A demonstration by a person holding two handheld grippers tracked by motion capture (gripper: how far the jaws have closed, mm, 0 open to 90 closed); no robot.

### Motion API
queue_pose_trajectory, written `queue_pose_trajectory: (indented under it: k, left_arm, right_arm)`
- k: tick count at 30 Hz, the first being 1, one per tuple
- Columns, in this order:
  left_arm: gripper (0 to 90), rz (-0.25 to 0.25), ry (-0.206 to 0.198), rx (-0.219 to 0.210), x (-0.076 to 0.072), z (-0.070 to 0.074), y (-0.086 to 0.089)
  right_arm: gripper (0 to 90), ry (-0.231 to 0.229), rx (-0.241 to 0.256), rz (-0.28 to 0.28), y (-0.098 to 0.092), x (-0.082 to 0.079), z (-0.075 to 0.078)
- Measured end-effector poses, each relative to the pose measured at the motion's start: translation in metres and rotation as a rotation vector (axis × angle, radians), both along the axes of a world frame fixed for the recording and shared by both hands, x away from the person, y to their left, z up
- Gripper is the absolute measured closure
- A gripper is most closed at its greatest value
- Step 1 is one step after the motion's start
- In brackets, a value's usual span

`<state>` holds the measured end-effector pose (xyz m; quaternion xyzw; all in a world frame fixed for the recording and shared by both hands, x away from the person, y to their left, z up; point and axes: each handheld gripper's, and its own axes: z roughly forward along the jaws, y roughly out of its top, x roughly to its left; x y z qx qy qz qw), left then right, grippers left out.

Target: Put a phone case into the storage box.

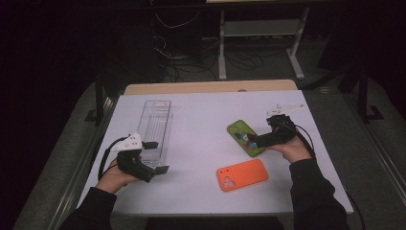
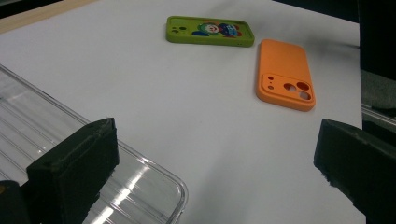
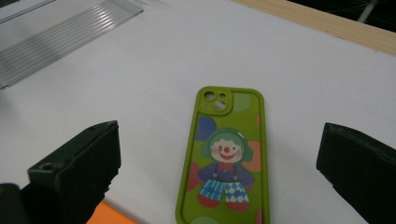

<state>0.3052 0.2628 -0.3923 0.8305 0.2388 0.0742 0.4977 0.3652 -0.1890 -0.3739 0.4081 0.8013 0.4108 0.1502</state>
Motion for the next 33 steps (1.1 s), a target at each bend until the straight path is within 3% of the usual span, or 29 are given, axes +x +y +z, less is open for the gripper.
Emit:
queue_pose_trajectory:
  k: [8, 15, 33]
  left_arm:
    - [0.0, 0.004, 0.002, -0.002, -0.001, 0.001, 0.001]
    - [0.0, -0.001, -0.005, -0.006, -0.001, 0.002, 0.002]
    - [0.0, -0.002, 0.0, -0.006, -0.001, 0.003, 0.003]
  right_arm:
    - [0.0, 0.005, -0.016, -0.008, 0.006, 0.015, 0.008]
    - [0.0, -0.006, 0.013, -0.019, 0.012, 0.03, 0.017]
    - [0.0, -0.023, 0.018, -0.074, 0.024, 0.055, 0.022]
